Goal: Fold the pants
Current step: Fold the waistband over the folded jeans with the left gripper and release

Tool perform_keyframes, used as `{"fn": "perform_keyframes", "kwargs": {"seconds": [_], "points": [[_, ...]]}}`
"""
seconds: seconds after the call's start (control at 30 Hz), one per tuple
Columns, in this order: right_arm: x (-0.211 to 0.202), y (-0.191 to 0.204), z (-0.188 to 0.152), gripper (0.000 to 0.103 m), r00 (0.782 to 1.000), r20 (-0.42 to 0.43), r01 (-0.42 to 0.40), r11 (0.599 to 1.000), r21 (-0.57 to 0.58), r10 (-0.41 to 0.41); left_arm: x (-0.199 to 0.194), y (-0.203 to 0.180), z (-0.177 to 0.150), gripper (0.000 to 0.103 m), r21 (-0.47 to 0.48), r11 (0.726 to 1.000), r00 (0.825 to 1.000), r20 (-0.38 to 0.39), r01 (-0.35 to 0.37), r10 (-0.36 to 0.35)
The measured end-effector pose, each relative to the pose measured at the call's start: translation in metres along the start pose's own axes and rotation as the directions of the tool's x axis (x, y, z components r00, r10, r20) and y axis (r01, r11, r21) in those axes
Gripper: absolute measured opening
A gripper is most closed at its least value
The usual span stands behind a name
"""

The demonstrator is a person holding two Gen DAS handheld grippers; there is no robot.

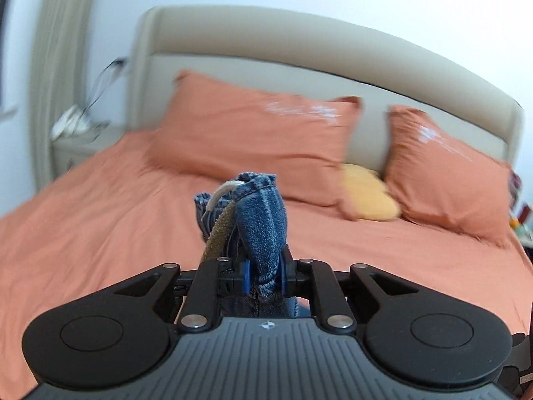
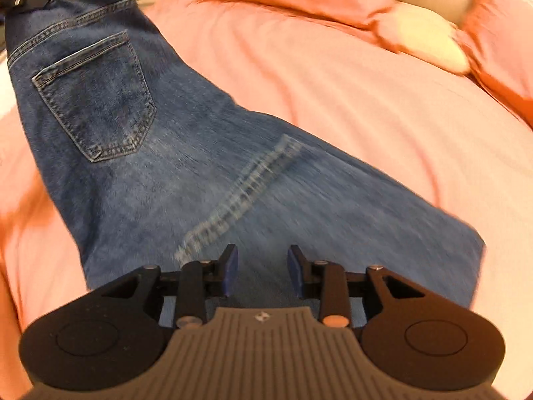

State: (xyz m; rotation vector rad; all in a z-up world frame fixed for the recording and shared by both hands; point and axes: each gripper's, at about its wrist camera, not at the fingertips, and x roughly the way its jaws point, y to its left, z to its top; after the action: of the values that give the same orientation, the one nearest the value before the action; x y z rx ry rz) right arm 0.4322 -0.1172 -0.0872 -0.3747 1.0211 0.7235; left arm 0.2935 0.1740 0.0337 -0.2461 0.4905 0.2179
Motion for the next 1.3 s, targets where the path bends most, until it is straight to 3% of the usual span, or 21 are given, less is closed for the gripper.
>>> {"fn": "perform_keyframes", "kwargs": {"seconds": [0.13,0.27,0.43,0.63,0.73,0.8,0.87,0.93,0.97,1.03,1.07,1.1,1.17,1.3], "points": [[-0.028,-0.023,-0.038,0.03,0.999,0.037,-0.008,0.996,0.088,0.005,0.005,-0.082,0.005,0.016,0.12,0.992,0.999,0.022,0.032,-0.035],[-0.048,-0.041,-0.073,0.03,0.998,0.07,-0.015,0.988,0.152,0.004,0.016,-0.158,-0.018,0.015,0.248,0.966,0.997,0.004,0.078,-0.081],[-0.06,-0.07,-0.11,0.03,0.997,0.076,-0.01,0.974,0.228,-0.008,0.042,-0.239,-0.083,0.015,0.409,0.9,0.988,-0.093,0.152,-0.124],[-0.057,-0.091,-0.142,0.029,0.999,0.046,-0.013,0.961,0.276,0.0,0.058,-0.289,-0.173,0.015,0.537,0.792,0.952,-0.252,0.289,-0.176],[-0.053,-0.096,-0.157,0.029,1.0,0.023,-0.012,0.96,0.28,0.005,0.069,-0.289,-0.194,0.017,0.495,0.779,0.899,-0.392,0.384,-0.194],[-0.052,-0.099,-0.163,0.029,1.0,0.012,-0.014,0.96,0.279,0.011,0.076,-0.285,-0.198,0.024,0.46,0.77,0.863,-0.454,0.441,-0.223],[-0.053,-0.1,-0.166,0.029,1.0,0.006,-0.013,0.961,0.277,0.012,0.08,-0.277,-0.195,0.045,0.402,0.762,0.82,-0.497,0.508,-0.284],[-0.056,-0.102,-0.165,0.029,1.0,0.012,-0.014,0.963,0.269,0.011,0.083,-0.267,-0.183,0.06,0.304,0.75,0.751,-0.55,0.587,-0.365],[-0.059,-0.102,-0.164,0.03,1.0,0.02,-0.015,0.963,0.27,0.01,0.086,-0.264,-0.175,0.063,0.257,0.747,0.721,-0.568,0.614,-0.397],[-0.066,-0.104,-0.158,0.03,0.999,0.045,-0.024,0.957,0.289,0.012,0.082,-0.251,-0.162,0.064,0.195,0.731,0.677,-0.581,0.654,-0.451],[-0.07,-0.105,-0.154,0.03,0.998,0.062,-0.034,0.952,0.304,0.015,0.079,-0.244,-0.156,0.065,0.179,0.725,0.666,-0.581,0.665,-0.467],[-0.074,-0.107,-0.15,0.03,0.997,0.08,-0.044,0.945,0.324,0.019,0.077,-0.236,-0.149,0.065,0.175,0.73,0.669,-0.577,0.661,-0.468],[-0.08,-0.112,-0.141,0.03,0.992,0.121,-0.082,0.923,0.375,0.039,0.075,-0.218,-0.138,0.065,0.204,0.744,0.698,-0.561,0.636,-0.444],[-0.076,-0.118,-0.116,0.034,0.98,0.185,-0.147,0.877,0.457,0.068,0.085,-0.177,-0.116,0.065,0.28,0.805,0.794,-0.503,0.523,-0.341]]}}
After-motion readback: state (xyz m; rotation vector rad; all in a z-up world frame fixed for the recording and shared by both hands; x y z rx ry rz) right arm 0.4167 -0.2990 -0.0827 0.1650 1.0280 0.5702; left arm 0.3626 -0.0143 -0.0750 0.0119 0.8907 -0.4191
